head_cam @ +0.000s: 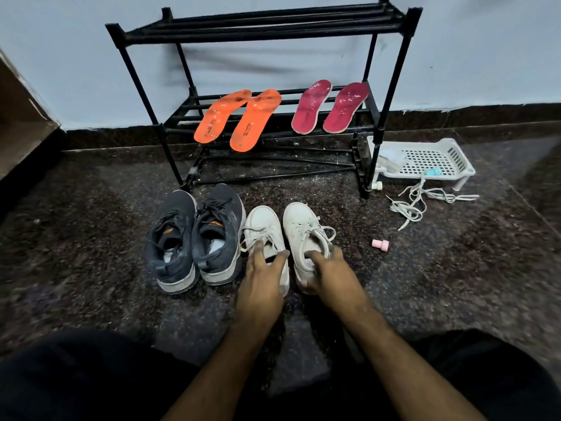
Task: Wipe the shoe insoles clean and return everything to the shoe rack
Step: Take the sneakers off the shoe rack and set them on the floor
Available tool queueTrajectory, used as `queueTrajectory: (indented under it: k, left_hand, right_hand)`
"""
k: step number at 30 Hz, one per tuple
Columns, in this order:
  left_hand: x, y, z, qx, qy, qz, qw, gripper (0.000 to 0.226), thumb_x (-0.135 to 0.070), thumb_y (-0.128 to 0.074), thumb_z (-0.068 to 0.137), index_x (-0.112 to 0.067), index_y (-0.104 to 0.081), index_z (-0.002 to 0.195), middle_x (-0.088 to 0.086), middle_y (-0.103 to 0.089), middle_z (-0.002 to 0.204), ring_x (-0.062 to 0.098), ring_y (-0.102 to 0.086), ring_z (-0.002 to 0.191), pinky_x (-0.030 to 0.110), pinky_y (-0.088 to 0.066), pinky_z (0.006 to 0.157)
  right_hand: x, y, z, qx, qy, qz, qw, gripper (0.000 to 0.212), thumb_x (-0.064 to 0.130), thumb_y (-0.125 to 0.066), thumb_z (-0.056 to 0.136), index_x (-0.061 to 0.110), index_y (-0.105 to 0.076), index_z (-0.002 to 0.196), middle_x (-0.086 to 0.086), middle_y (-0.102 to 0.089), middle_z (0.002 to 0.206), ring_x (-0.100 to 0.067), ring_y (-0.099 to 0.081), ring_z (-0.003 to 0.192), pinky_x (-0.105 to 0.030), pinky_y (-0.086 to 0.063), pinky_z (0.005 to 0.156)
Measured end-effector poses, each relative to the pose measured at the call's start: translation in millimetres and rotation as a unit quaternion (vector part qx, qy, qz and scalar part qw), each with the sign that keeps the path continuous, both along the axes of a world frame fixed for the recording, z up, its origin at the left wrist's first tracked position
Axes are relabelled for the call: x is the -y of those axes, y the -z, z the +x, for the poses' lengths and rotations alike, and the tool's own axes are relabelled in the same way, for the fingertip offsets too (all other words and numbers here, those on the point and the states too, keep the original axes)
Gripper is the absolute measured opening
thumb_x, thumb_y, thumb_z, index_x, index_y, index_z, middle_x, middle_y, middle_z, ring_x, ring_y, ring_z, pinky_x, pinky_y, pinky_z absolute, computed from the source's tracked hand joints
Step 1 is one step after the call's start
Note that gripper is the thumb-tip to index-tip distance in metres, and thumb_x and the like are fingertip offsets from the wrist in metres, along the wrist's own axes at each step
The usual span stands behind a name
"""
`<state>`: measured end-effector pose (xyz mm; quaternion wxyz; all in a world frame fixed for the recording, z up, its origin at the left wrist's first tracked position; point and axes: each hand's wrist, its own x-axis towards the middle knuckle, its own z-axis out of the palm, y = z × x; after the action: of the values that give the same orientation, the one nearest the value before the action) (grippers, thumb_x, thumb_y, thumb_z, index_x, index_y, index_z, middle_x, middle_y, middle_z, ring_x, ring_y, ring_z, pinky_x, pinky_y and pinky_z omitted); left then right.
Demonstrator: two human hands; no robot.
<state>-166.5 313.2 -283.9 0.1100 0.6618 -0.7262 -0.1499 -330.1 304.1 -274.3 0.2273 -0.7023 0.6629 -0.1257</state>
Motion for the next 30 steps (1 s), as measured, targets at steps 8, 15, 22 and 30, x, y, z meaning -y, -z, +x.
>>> queueTrajectory:
  k: [8, 15, 22, 30]
  left_hand:
    - [26, -2, 23, 0.024, -0.061, -0.026, 0.998, 0.083, -0.025, -0.073, 0.088, -0.018, -0.024, 0.154, 0.001, -0.016, 0.167, 0.016, -0.016, 0.153, 0.040, -0.008, 0.125]
    - [43, -5, 43, 0.081, -0.122, 0.012, 0.989, 0.067, -0.049, -0.069, 0.086, -0.032, -0.039, 0.143, -0.006, -0.012, 0.167, 0.026, 0.006, 0.155, 0.063, 0.009, 0.116]
    - [47, -15, 65, 0.134, -0.171, 0.026, 0.976, 0.063, -0.059, -0.068, 0.083, -0.036, -0.044, 0.137, 0.006, -0.038, 0.148, 0.034, -0.030, 0.142, 0.062, -0.021, 0.113]
    - [43, -25, 96, 0.171, -0.186, 0.015, 0.967, 0.069, -0.068, -0.069, 0.075, -0.043, -0.047, 0.135, 0.006, -0.041, 0.124, 0.031, -0.048, 0.113, 0.042, -0.037, 0.096]
  right_hand:
    - [15, 12, 30, -0.031, -0.006, -0.079, 0.996, 0.022, 0.036, -0.066, 0.090, 0.022, -0.065, 0.106, -0.010, -0.044, 0.129, -0.027, -0.063, 0.095, -0.035, -0.052, 0.080]
    - [35, 26, 52, -0.041, -0.024, -0.129, 0.991, 0.019, 0.035, -0.067, 0.088, 0.020, -0.061, 0.099, -0.014, -0.050, 0.120, -0.030, -0.060, 0.093, -0.037, -0.051, 0.078]
    - [48, 37, 77, -0.041, -0.048, -0.154, 0.986, 0.017, 0.035, -0.065, 0.088, 0.024, -0.059, 0.100, -0.016, -0.051, 0.119, -0.032, -0.060, 0.090, -0.038, -0.052, 0.078]
    - [57, 47, 99, -0.012, -0.062, -0.148, 0.987, 0.020, 0.034, -0.066, 0.087, 0.028, -0.054, 0.102, -0.016, -0.048, 0.128, -0.032, -0.058, 0.101, -0.040, -0.054, 0.086]
